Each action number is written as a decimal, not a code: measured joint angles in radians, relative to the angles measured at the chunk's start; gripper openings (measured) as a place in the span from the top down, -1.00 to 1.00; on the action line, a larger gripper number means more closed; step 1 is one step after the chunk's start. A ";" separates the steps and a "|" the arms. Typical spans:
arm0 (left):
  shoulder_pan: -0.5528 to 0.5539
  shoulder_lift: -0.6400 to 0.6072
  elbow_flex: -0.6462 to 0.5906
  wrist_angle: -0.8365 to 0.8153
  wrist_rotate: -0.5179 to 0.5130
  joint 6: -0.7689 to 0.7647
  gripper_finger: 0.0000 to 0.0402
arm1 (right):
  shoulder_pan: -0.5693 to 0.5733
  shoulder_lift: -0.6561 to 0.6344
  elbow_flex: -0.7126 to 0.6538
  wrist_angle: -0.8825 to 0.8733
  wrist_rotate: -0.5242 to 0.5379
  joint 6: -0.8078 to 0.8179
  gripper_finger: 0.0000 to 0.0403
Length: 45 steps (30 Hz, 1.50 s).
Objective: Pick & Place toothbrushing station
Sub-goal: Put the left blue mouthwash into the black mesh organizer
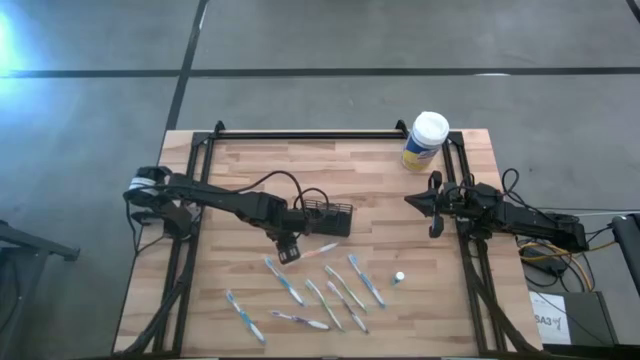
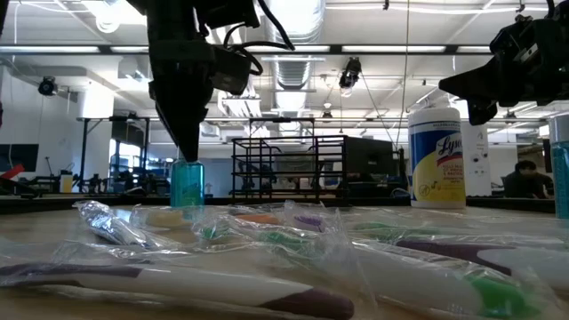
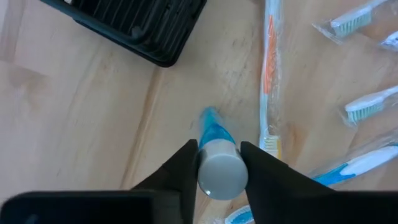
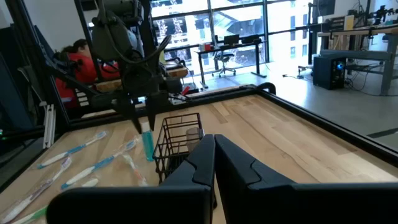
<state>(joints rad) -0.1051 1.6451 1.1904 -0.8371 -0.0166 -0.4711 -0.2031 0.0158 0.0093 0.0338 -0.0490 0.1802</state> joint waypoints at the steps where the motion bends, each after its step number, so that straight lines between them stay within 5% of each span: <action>1: 0.000 0.000 0.000 0.000 0.000 0.010 0.52 | 0.000 0.000 0.000 0.000 0.000 0.000 0.96; 13: 0.000 -0.048 0.091 -0.102 -0.006 0.219 0.52 | 0.000 0.000 0.000 0.000 0.000 0.000 0.96; 21: 0.007 -0.192 0.122 -0.152 -0.081 0.417 0.52 | 0.000 0.000 0.000 0.000 0.000 0.000 0.96; 31: 0.117 -0.344 0.151 -0.223 -0.161 0.457 0.52 | 0.000 0.000 0.000 0.005 0.031 0.000 0.96; 36: 0.149 -0.285 0.238 -0.253 -0.160 0.530 0.52 | 0.000 0.000 0.000 0.006 0.032 0.000 0.96; 45: 0.121 0.027 0.556 -0.324 -0.119 0.628 0.52 | 0.000 0.000 0.000 0.006 0.034 0.000 0.96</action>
<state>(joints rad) 0.0155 1.6718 1.7462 -1.1607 -0.1355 0.1568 -0.2031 0.0158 0.0097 0.0402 -0.0151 0.1806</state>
